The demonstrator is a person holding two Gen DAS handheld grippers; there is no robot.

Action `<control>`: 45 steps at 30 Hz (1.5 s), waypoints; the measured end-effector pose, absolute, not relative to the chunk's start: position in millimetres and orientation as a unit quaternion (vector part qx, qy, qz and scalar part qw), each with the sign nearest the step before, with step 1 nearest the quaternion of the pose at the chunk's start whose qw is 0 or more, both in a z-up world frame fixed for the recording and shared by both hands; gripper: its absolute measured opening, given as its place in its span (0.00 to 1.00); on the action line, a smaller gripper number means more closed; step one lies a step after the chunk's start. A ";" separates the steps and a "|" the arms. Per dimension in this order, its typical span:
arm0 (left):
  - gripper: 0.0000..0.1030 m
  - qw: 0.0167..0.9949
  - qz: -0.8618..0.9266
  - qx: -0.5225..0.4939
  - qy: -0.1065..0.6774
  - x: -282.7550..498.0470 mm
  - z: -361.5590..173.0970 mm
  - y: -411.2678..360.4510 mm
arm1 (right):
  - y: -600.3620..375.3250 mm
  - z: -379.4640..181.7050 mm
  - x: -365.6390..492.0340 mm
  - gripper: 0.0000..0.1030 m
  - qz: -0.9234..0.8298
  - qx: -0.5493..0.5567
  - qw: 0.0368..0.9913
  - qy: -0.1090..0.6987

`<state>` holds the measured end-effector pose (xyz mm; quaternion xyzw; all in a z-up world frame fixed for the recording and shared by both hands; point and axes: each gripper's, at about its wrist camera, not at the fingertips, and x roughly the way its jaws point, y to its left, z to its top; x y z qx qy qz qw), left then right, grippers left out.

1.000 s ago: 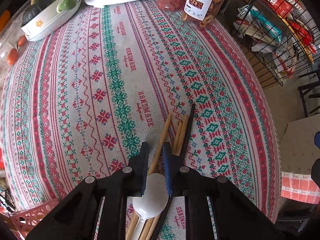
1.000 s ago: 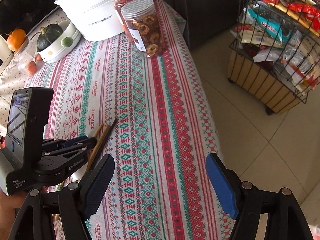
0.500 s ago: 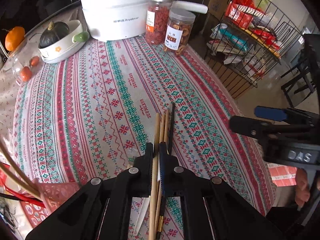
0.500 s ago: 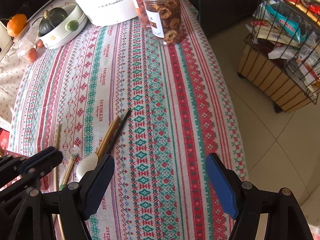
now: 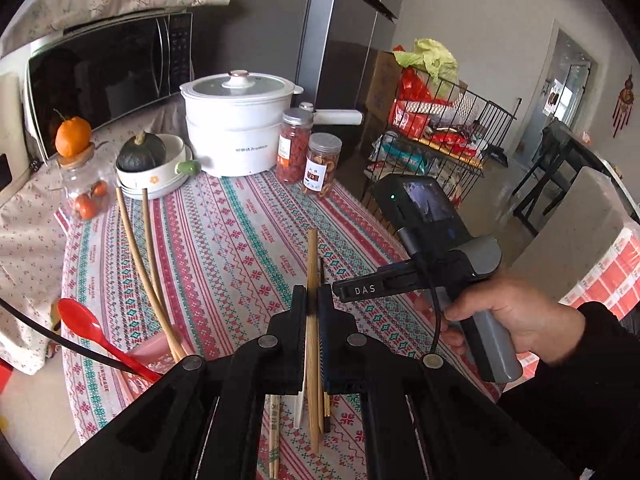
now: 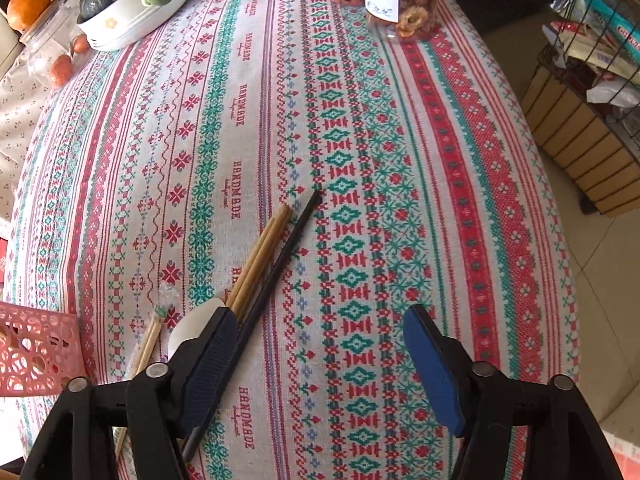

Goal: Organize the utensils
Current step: 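Lift the wooden chopstick with the left gripper while the right gripper grasps a dark chopstick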

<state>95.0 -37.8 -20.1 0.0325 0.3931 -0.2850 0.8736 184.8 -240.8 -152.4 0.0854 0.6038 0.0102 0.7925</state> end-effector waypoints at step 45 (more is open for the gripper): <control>0.05 0.915 -0.224 -0.003 0.334 66.0 8.6 26.5 | -191.7 -32.1 117.2 0.05 0.098 0.027 0.902 0.420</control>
